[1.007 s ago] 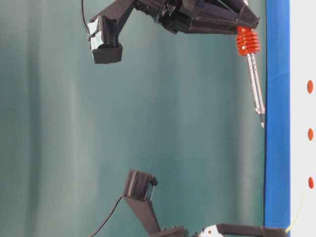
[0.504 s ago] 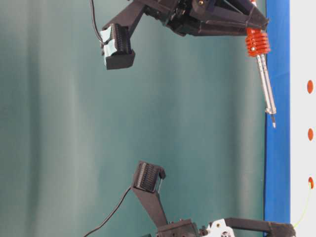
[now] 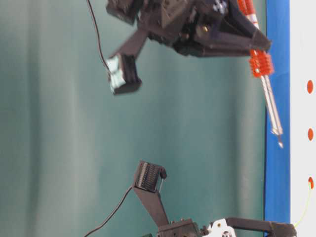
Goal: Touch the tip of the soldering iron to the tip of the solder at the mark.
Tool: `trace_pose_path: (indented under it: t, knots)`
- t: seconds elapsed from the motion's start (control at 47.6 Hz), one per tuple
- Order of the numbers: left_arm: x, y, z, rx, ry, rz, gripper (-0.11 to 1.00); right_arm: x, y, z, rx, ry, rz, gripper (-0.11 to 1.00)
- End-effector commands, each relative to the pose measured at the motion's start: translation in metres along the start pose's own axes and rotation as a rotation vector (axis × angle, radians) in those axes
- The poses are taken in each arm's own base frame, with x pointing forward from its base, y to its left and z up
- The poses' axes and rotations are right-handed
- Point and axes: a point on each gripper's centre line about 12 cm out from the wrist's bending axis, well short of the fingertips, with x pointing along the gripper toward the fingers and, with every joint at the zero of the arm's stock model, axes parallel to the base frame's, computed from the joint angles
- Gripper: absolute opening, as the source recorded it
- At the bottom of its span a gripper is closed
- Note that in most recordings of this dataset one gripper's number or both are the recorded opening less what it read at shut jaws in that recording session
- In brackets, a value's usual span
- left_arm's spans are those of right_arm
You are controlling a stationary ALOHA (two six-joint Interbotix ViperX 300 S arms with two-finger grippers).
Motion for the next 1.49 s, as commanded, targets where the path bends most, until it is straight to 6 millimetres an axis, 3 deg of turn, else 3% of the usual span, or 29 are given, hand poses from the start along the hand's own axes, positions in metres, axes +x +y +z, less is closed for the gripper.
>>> trace_pose_path:
  t: [0.0, 0.546, 1.469]
  knots:
    - [-0.006, -0.001, 0.007, 0.001, -0.031, -0.003, 0.01, -0.003, -0.004, 0.018, -0.001, -0.03, -0.01, 0.07]
    - [-0.006, -0.001, 0.006, -0.001, -0.029, -0.003, 0.01, 0.034, -0.01, 0.04, -0.001, 0.011, -0.022, 0.07]
    - [-0.006, -0.001, 0.006, 0.001, -0.024, -0.003, 0.01, 0.042, -0.011, 0.042, -0.002, 0.022, -0.022, 0.07]
